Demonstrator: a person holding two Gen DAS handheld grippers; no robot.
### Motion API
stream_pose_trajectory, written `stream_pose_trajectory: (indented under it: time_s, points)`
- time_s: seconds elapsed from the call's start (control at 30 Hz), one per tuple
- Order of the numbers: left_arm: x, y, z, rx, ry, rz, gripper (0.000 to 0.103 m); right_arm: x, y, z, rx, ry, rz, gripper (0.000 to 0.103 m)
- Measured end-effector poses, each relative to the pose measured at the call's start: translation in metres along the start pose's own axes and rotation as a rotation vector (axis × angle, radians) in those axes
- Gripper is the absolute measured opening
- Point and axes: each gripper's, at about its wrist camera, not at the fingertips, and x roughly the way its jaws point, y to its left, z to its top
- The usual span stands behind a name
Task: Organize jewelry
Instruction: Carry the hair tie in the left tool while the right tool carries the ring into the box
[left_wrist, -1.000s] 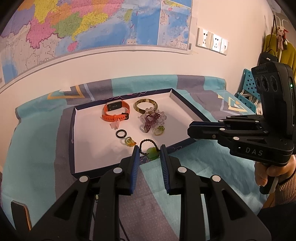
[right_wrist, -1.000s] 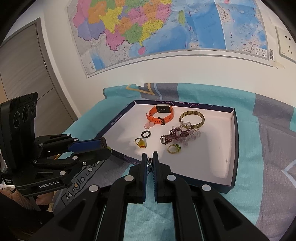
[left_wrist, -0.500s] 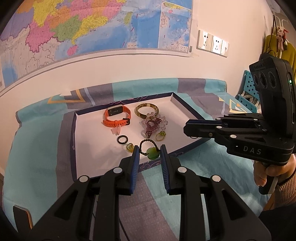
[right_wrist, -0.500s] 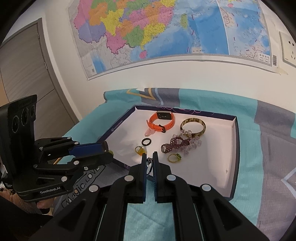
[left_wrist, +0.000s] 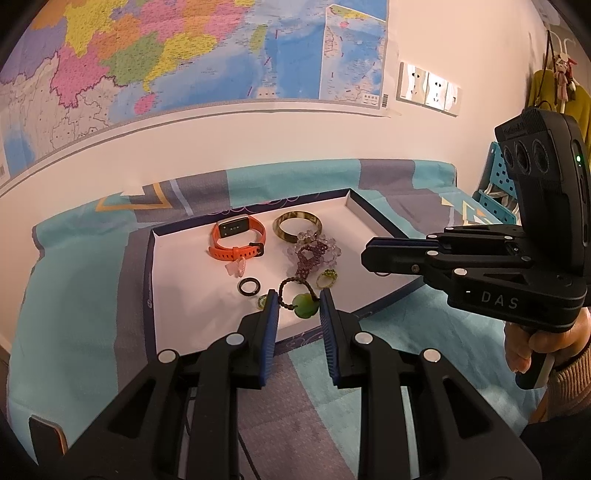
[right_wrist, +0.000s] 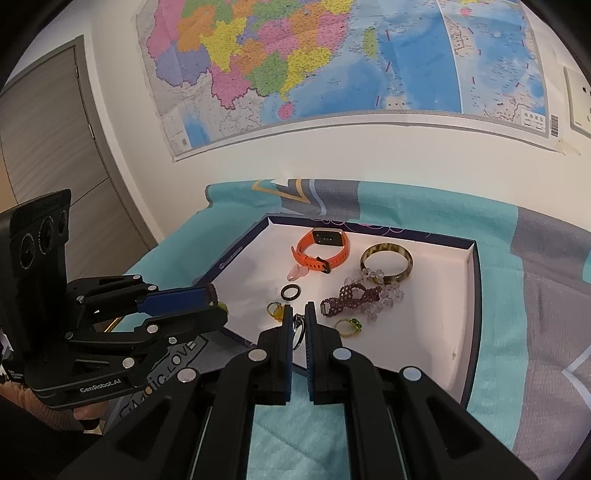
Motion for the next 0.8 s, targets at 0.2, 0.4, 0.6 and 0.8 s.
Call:
stream_pose_trajectory:
  time_s: [0.2, 0.4, 0.6, 0.8]
  points:
    - [0.005, 0.006, 0.003, -0.011, 0.003, 0.017, 0.023, 0.008, -0.006, 0.009, 0.008, -0.001, -0.004, 0.005]
    - [0.012, 0.01, 0.007, -0.014, 0.008, 0.029, 0.023, 0.013, -0.013, 0.014, 0.026, 0.001, 0.002, 0.005]
    - [0.018, 0.012, 0.009, -0.015, 0.015, 0.031, 0.023, 0.017, -0.018, 0.016, 0.051, 0.005, 0.017, 0.005]
    - [0.022, 0.012, 0.01, -0.017, 0.019, 0.035, 0.023, 0.02, -0.022, 0.017, 0.073, 0.004, 0.025, 0.005]
